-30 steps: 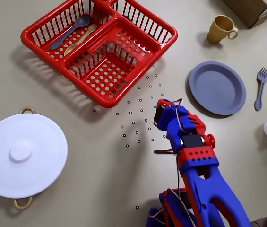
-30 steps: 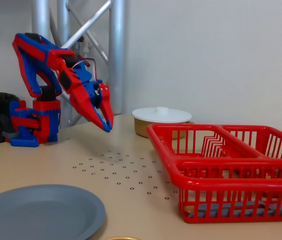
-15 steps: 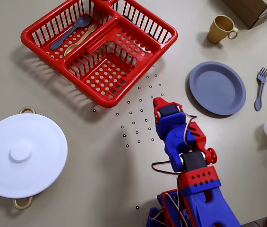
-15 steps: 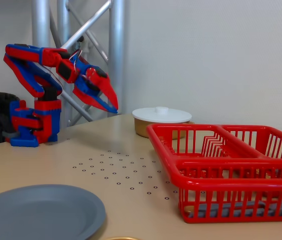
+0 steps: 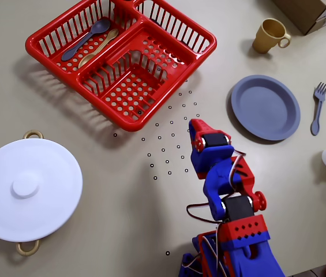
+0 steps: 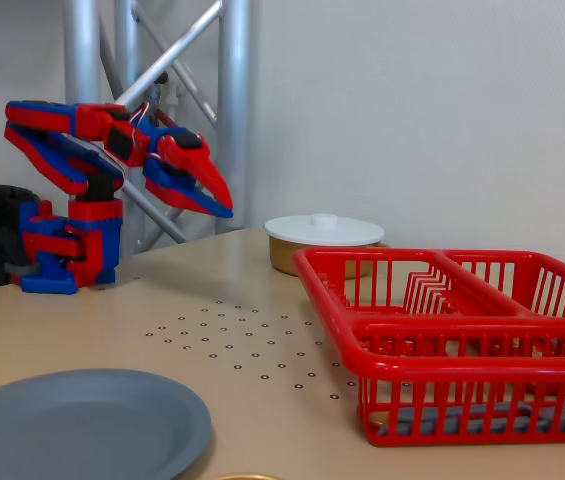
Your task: Grasp the plate, place it on the cross drawn on the table.
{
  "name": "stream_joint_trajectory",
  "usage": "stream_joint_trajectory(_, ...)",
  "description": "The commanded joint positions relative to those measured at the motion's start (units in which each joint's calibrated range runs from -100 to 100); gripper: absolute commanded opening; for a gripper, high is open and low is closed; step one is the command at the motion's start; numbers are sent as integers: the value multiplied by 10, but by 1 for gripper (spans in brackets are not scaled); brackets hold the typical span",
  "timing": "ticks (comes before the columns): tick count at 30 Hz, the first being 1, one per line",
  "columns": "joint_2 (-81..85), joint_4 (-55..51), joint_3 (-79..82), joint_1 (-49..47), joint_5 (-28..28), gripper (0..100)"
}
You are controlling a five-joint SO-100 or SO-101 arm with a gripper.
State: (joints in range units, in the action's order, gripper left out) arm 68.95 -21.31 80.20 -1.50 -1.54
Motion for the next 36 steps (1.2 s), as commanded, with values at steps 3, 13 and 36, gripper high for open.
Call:
stream_joint_trajectory(3, 44, 8, 22, 18, 10, 0)
stream_joint_trajectory(13, 158, -16, 137, 17, 4, 0)
stream_joint_trajectory(36, 270, -111, 198, 15, 6, 0)
